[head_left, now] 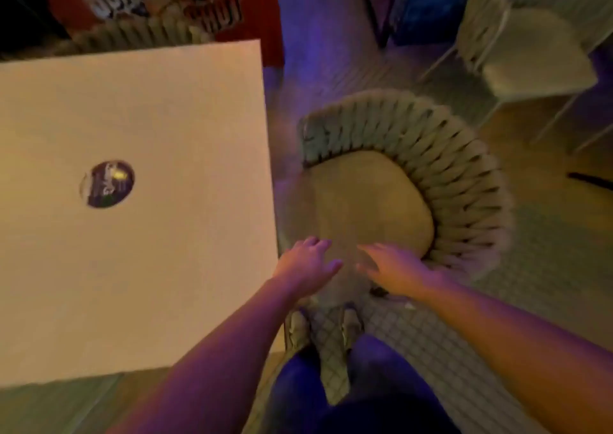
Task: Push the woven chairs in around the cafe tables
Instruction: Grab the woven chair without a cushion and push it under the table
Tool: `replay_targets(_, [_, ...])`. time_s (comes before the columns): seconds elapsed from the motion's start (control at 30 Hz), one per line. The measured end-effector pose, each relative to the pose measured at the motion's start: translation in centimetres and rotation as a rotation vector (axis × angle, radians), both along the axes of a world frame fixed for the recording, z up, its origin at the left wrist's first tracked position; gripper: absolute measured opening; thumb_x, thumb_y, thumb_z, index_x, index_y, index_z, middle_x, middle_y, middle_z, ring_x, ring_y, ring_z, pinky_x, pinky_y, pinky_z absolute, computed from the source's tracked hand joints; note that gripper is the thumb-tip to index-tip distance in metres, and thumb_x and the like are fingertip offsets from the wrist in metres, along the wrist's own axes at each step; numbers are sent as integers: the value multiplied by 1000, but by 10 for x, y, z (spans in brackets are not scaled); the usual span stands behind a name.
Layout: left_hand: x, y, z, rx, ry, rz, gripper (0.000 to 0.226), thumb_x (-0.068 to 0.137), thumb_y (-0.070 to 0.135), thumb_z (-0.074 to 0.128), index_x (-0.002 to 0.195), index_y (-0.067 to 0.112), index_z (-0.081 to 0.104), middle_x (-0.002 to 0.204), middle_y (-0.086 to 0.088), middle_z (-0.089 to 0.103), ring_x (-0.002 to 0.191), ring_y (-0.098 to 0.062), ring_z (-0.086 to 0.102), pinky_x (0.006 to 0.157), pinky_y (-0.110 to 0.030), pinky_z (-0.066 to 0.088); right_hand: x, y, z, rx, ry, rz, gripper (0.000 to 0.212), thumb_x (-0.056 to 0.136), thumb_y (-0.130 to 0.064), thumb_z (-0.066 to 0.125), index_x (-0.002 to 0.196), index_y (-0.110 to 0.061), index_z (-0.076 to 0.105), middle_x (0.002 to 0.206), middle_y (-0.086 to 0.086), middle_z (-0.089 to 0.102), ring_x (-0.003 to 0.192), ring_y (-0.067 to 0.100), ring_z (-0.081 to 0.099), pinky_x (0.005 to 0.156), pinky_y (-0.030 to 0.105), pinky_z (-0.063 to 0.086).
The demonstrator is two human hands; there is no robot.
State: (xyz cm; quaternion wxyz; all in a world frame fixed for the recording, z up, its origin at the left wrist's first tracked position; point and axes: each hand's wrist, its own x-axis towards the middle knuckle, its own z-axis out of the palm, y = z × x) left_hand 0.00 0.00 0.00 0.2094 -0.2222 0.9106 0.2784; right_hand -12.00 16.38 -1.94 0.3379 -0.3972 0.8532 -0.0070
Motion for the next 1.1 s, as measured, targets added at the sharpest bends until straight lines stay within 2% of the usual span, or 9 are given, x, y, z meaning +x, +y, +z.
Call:
replay_targets(0.13, [53, 35, -20, 71, -77, 178, 62, 86, 56, 48, 135, 19, 48, 135, -12, 53, 124, -34, 52, 100, -44, 45, 25, 12, -18, 68, -59, 134, 62, 92, -54, 41, 146, -23, 33, 147, 4, 45, 131, 24, 45, 103, 36, 39])
replay_targets(0.23, [86, 65, -34, 75, -26, 333, 60, 86, 54, 49, 135, 19, 49, 131, -11, 56, 120, -32, 54, 97, -42, 45, 44, 8, -28, 75, -75, 275, 60, 93, -49, 44, 145, -20, 35, 146, 5, 46, 130, 25, 46, 104, 39, 41])
replay_targets(0.37, [121, 120, -38, 112, 54, 600, 59, 87, 56, 44, 132, 19, 50, 121, -8, 58, 114, -29, 55, 90, -44, 48, 75, 16, -34, 11, -76, 510, 51, 92, -44, 47, 138, -21, 43, 136, 6, 55, 121, 27, 52, 97, 41, 45])
replay_targets(0.47, [159, 164, -48, 158, 52, 834, 58, 87, 55, 42, 131, 18, 51, 125, -8, 57, 117, -27, 54, 92, -43, 46, 110, 31, -39, 52, -118, 661, 50, 92, -50, 44, 136, -25, 44, 133, 3, 57, 118, 23, 55, 94, 39, 47])
replay_targets(0.6, [225, 220, -63, 214, 14, 1169, 64, 87, 59, 41, 136, 19, 47, 138, -8, 52, 125, -27, 50, 99, -44, 44, 159, 51, -52, 134, -132, 876, 62, 90, -57, 40, 143, -26, 36, 147, 0, 45, 131, 22, 44, 103, 38, 40])
replay_targets(0.7, [281, 268, -75, 251, 1, 1432, 69, 84, 63, 38, 138, 21, 45, 141, -7, 50, 126, -27, 50, 101, -45, 45, 209, 59, -59, 193, -143, 1055, 63, 90, -60, 37, 143, -27, 34, 147, 0, 44, 132, 23, 41, 101, 38, 39])
replay_targets(0.9, [374, 364, -88, 267, 21, 1818, 64, 86, 59, 41, 136, 20, 47, 138, -8, 51, 123, -29, 51, 100, -44, 45, 333, 92, -70, 144, -96, 1447, 62, 90, -60, 34, 137, -20, 40, 137, 5, 51, 124, 25, 47, 96, 39, 41])
replay_targets(1.1, [483, 457, -94, 221, 16, 2047, 62, 88, 59, 41, 136, 19, 48, 137, -7, 51, 124, -29, 50, 100, -44, 44, 471, 143, -70, 172, -62, 1665, 60, 93, -54, 34, 140, -18, 37, 141, 6, 48, 128, 26, 44, 99, 41, 40])
